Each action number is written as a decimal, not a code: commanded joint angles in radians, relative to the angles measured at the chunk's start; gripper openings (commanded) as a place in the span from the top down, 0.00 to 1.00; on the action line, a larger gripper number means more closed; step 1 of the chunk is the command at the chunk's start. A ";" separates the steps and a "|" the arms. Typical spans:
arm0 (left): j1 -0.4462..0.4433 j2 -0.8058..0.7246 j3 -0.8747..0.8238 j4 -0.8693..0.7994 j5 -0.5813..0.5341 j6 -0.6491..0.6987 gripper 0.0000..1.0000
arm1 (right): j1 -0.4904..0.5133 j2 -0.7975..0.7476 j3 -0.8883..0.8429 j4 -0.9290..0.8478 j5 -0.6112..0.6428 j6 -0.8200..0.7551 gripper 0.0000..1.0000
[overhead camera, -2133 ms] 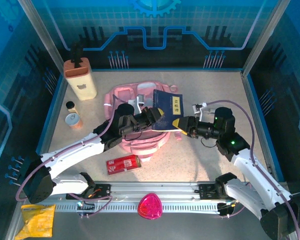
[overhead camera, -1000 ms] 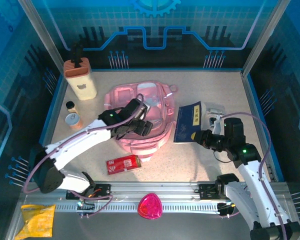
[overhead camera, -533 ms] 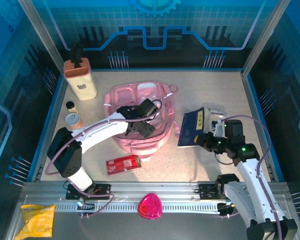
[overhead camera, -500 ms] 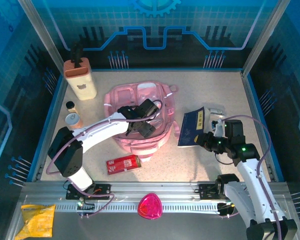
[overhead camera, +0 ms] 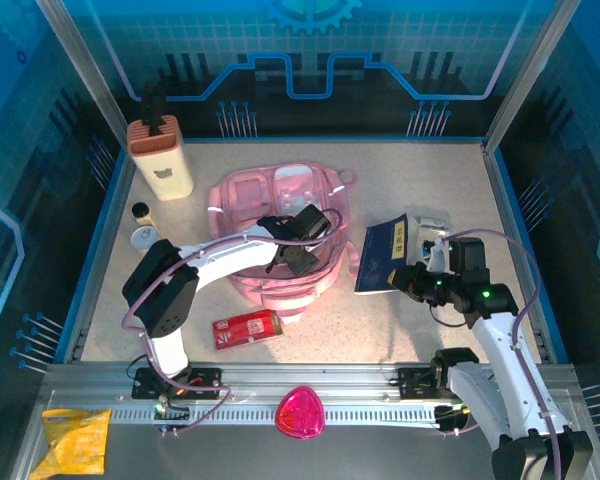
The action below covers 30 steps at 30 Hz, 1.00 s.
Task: Pack books, pencil case, and school supplies into a backpack
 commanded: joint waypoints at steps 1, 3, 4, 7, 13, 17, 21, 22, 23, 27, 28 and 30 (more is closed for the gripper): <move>0.003 -0.004 0.018 0.058 -0.079 0.015 0.49 | -0.012 0.000 0.008 0.035 -0.037 -0.013 1.00; 0.003 -0.021 0.023 0.058 -0.075 0.021 0.62 | -0.012 -0.003 0.008 0.036 -0.040 -0.013 1.00; 0.003 -0.031 0.024 0.058 -0.071 0.025 0.67 | -0.012 -0.005 0.008 0.033 -0.039 -0.015 1.00; 0.004 -0.070 0.031 0.049 -0.067 0.044 0.87 | -0.012 -0.007 0.009 0.029 -0.037 -0.016 1.00; 0.004 -0.153 0.077 -0.015 -0.091 0.044 1.00 | -0.012 -0.005 0.027 0.005 -0.051 -0.025 1.00; 0.019 -0.203 0.111 -0.038 -0.121 0.044 1.00 | -0.011 -0.017 0.047 -0.027 -0.068 -0.031 1.00; 0.043 -0.241 0.154 -0.042 -0.108 0.039 1.00 | -0.002 -0.019 0.053 -0.035 -0.108 -0.020 1.00; 0.049 -0.248 0.163 -0.043 -0.098 0.036 1.00 | 0.006 -0.019 0.049 -0.025 -0.124 -0.007 1.00; 0.053 -0.253 0.172 -0.040 -0.094 0.034 1.00 | 0.020 -0.018 0.049 -0.014 -0.134 0.003 1.00; 0.063 -0.262 0.207 -0.036 -0.093 0.036 1.00 | 0.108 -0.008 0.056 0.031 -0.119 0.055 1.00; 0.065 -0.260 0.218 -0.037 -0.092 0.039 1.00 | 0.130 -0.006 0.047 0.061 -0.121 0.082 1.00; 0.071 -0.252 0.247 -0.048 -0.092 0.041 1.00 | 0.185 0.006 0.025 0.141 -0.127 0.147 1.00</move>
